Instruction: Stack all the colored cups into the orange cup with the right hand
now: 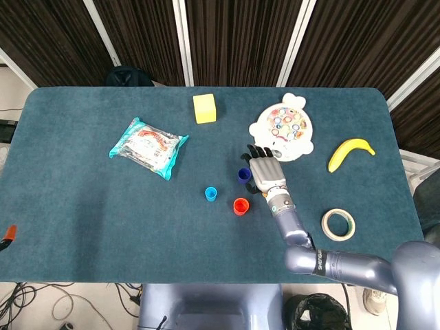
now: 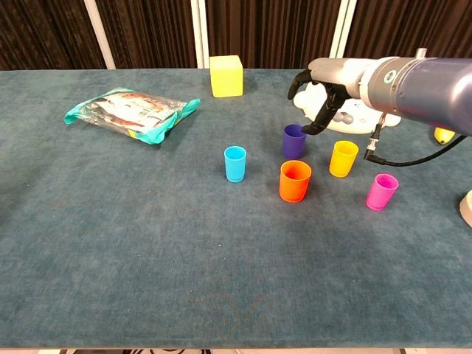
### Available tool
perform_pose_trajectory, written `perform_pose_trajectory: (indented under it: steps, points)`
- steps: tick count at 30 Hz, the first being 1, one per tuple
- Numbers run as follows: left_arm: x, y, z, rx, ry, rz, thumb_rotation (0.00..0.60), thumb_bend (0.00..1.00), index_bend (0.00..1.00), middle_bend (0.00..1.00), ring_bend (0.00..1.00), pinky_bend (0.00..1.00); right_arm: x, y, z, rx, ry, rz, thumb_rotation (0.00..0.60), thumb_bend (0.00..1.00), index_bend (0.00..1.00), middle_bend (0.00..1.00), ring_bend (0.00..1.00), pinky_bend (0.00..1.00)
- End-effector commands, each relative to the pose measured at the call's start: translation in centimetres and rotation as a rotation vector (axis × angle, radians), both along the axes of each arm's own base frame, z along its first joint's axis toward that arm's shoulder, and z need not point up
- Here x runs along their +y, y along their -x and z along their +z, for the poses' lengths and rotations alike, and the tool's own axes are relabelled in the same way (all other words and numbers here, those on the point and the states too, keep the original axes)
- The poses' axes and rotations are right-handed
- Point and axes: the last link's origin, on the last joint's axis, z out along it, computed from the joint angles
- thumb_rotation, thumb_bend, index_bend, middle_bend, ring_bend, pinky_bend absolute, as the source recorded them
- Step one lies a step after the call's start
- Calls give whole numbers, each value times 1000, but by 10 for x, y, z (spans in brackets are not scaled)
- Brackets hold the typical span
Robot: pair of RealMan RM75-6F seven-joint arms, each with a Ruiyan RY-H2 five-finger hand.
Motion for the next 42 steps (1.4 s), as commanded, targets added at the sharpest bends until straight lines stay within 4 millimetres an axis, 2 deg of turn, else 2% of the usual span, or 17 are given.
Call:
perform_pose_trajectory:
  steps: [1, 11, 42]
  points:
    - [0, 0, 0, -1, 0, 1, 600, 270, 10, 29, 0, 0, -2, -1, -7, 2, 21, -14, 600, 407, 235, 6, 16, 0]
    - [0, 1, 1, -1, -2, 6, 600, 270, 10, 29, 0, 0, -5, 8, -24, 26, 9, -45, 600, 408, 256, 6, 16, 0]
    - [0, 2, 1, 5, 2, 14, 600, 270, 19, 30, 0, 0, -14, 6, -37, 13, 34, -64, 600, 407, 419, 6, 16, 0]
